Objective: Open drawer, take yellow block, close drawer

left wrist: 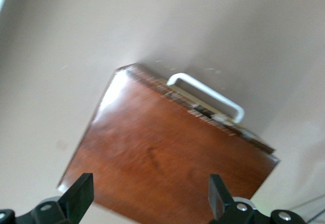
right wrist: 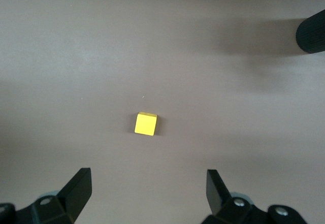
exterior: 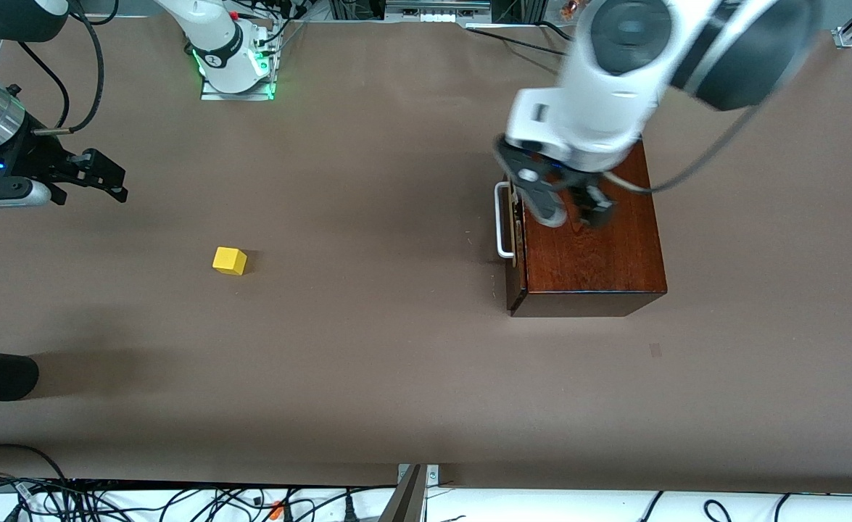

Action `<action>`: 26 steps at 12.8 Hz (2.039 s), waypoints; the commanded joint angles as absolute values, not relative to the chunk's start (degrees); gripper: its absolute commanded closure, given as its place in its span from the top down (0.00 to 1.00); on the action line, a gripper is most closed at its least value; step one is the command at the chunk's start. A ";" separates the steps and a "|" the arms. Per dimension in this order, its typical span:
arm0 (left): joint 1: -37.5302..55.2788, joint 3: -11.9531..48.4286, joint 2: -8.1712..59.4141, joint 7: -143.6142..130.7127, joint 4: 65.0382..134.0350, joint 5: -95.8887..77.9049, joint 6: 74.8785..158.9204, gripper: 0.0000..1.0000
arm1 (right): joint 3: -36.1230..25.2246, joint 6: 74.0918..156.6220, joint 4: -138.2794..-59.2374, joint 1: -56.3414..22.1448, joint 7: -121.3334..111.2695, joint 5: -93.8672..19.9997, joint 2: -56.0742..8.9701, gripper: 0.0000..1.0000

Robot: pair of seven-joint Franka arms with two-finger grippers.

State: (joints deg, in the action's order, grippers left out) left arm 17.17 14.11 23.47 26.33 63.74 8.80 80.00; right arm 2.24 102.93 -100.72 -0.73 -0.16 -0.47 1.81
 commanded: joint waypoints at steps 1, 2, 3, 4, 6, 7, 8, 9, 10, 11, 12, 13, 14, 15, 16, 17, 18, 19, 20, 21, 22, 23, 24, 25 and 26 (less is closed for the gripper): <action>15.74 9.94 19.80 23.57 66.15 8.01 83.11 1.00 | 2.55 102.74 -99.58 -0.35 -1.05 -0.88 1.32 1.00; 13.21 9.58 16.47 20.60 70.97 5.74 86.97 1.00 | 2.55 102.74 -99.49 -0.35 -1.05 -0.97 1.23 1.00; 10.14 9.49 13.22 16.56 75.80 2.23 90.49 1.00 | 2.55 102.74 -99.49 -0.44 -1.05 -0.97 1.14 1.00; 7.58 9.49 10.66 12.00 80.29 0.11 93.14 1.00 | 2.55 102.66 -99.49 -0.44 -1.05 -0.88 1.14 1.00; 5.98 6.88 5.47 4.86 87.60 -0.35 98.16 1.00 | 2.55 102.57 -99.49 -0.44 -1.05 -0.88 1.14 1.00; 6.15 5.20 3.80 2.31 89.80 -0.35 98.52 1.00 | 2.55 102.57 -99.49 -0.44 -1.05 -0.97 1.14 1.00; 6.15 3.88 2.30 0.46 91.91 -0.35 98.53 1.00 | 2.55 102.48 -99.58 -0.44 -1.05 -0.88 1.14 1.00; 6.33 1.78 0.46 0.00 94.28 -0.18 98.53 1.00 | 2.55 102.39 -99.58 -0.53 -1.05 -0.88 1.14 1.00; 6.24 0.37 -0.78 0.09 96.66 -0.09 98.53 1.00 | 2.64 102.39 -99.58 -0.53 -1.05 -0.88 1.14 1.00; 5.81 -0.08 -1.14 0.17 97.98 0.09 98.53 1.00 | 2.64 102.31 -99.58 -0.53 -1.05 -0.97 1.14 1.00; 5.71 -0.09 -1.14 0.00 98.61 0.35 98.53 1.00 | 2.64 102.30 -99.58 -0.53 -1.05 -0.88 1.14 1.00; 5.54 -0.09 -1.06 -1.04 98.70 0.53 98.53 1.00 | 2.64 102.39 -99.58 -0.53 -1.14 -0.88 1.14 1.00; 4.58 -0.09 -0.97 -1.75 98.70 0.53 97.83 1.00 | 2.55 102.48 -99.58 -0.53 -1.14 -0.88 1.14 1.00; 4.48 -0.09 -0.44 -1.76 97.83 0.53 96.69 1.00 | 2.64 102.57 -99.58 -0.53 -1.06 -0.88 1.06 1.00; 4.31 -0.09 0.17 -1.67 96.69 0.53 96.24 1.00 | 2.55 102.57 -99.49 -0.53 -1.14 -0.88 1.05 1.00; 3.70 -0.09 0.26 -1.32 96.51 0.53 96.15 1.00 | 2.55 102.57 -99.49 -0.53 -1.14 -0.88 1.14 1.00; 3.34 -0.09 0.44 -1.14 96.24 0.53 96.24 1.00 | 2.55 102.57 -99.49 -0.53 -1.14 -0.88 1.14 1.00; 3.34 -0.09 1.14 -1.06 95.63 0.53 96.24 1.00 | 2.55 102.57 -99.58 -0.53 -1.14 -0.88 1.06 1.00; 3.25 -0.09 1.23 -1.05 95.19 0.53 96.15 1.00 | 2.55 102.31 -99.58 -0.53 -1.14 -0.88 1.14 1.00; 2.64 -0.09 1.23 -1.05 95.01 0.44 96.15 1.00 | 2.64 102.13 -99.67 -0.53 -1.14 -0.79 1.06 1.00; 2.55 0.00 1.23 -1.14 94.84 0.35 96.15 1.00 | 2.64 102.13 -99.67 -0.53 -1.23 -0.79 1.14 1.00; 2.55 0.17 1.23 -1.14 94.66 0.44 96.15 1.00 | 2.55 102.30 -99.67 -0.53 -1.23 -0.79 0.97 1.00; 2.55 0.09 1.23 -1.14 94.75 0.35 96.15 1.00 | 2.64 102.57 -99.58 -0.88 -1.14 -0.79 0.71 1.00; 2.55 0.09 1.23 -1.23 94.75 0.26 96.07 1.00 | 2.64 102.66 -99.49 -1.05 -1.14 -0.79 0.44 1.00; 2.55 0.44 1.14 -1.49 94.75 0.26 95.98 1.00 | 2.64 102.66 -99.49 -1.05 -1.14 -0.79 0.44 1.00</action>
State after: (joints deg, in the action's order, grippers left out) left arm 3.22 -0.50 0.66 -1.01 96.19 0.81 96.84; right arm 2.47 102.92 -100.66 -0.92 -0.41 -0.47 1.13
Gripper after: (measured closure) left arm 0.000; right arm 0.000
